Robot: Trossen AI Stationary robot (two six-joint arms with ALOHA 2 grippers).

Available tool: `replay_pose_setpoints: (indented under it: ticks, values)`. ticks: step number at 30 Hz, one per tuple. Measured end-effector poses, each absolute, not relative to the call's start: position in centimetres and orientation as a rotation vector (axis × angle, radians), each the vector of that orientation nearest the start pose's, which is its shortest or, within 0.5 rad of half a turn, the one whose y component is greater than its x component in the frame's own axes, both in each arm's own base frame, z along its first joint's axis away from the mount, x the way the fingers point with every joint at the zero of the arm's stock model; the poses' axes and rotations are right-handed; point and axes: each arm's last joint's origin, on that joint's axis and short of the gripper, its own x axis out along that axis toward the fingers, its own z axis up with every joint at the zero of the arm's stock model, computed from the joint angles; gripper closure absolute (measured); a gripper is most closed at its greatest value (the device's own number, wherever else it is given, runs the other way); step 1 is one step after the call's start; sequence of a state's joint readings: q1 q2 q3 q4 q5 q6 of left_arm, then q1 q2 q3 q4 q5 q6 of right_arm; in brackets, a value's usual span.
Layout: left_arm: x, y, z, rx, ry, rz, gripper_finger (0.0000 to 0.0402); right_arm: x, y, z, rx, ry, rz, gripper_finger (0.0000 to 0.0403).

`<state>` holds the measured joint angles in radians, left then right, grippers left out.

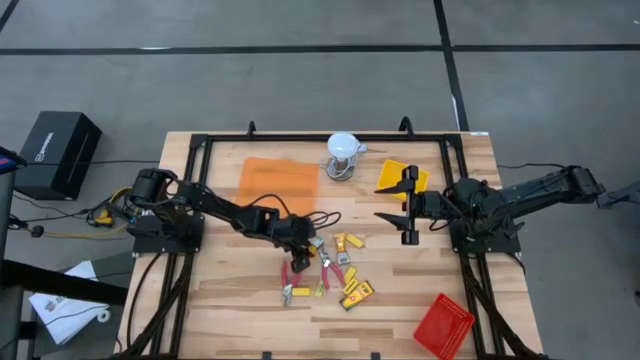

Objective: Pick & Place School Supplies
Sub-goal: Put the yellow crayon pack into the orange bin

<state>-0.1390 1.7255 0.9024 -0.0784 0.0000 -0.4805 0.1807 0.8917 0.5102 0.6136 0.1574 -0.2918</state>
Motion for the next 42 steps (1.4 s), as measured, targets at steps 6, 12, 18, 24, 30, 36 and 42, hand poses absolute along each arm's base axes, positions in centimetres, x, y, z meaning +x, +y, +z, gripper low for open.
replay_pose_setpoints:
  ticks: [6, 12, 18, 24, 30, 36, 42]
  values:
    - [32.9, -4.5, 15.0, -0.380, 0.893, 0.115, 0.0226, 19.5, 3.5, 29.6, -0.261, -0.233, 0.009, 0.0174]
    - [32.9, -4.4, 15.0, -0.357, 0.880, 0.165, 0.0226, 19.4, 3.9, 29.6, -0.270, -0.236, 0.030, 0.0174]
    - [32.9, -4.3, 14.8, -0.369, 0.888, 0.179, 0.0225, 19.3, 4.1, 29.6, -0.269, -0.237, 0.038, 0.0174]
    - [32.9, -4.4, 13.7, -0.381, 0.932, 0.202, 0.0193, 19.3, 4.1, 29.6, -0.269, -0.237, 0.038, 0.0174]
    - [33.3, -4.5, 11.5, -0.390, 0.976, 0.242, 0.0173, 19.3, 4.1, 29.5, -0.269, -0.236, 0.039, 0.0174]
    - [33.4, -4.4, 10.8, -0.388, 0.981, 0.275, 0.0190, 19.3, 4.2, 29.5, -0.268, -0.238, 0.044, 0.0174]
    - [33.3, -4.4, 10.7, -0.366, 0.984, 0.287, 0.0275, 19.3, 4.2, 29.5, -0.268, -0.238, 0.044, 0.0174]
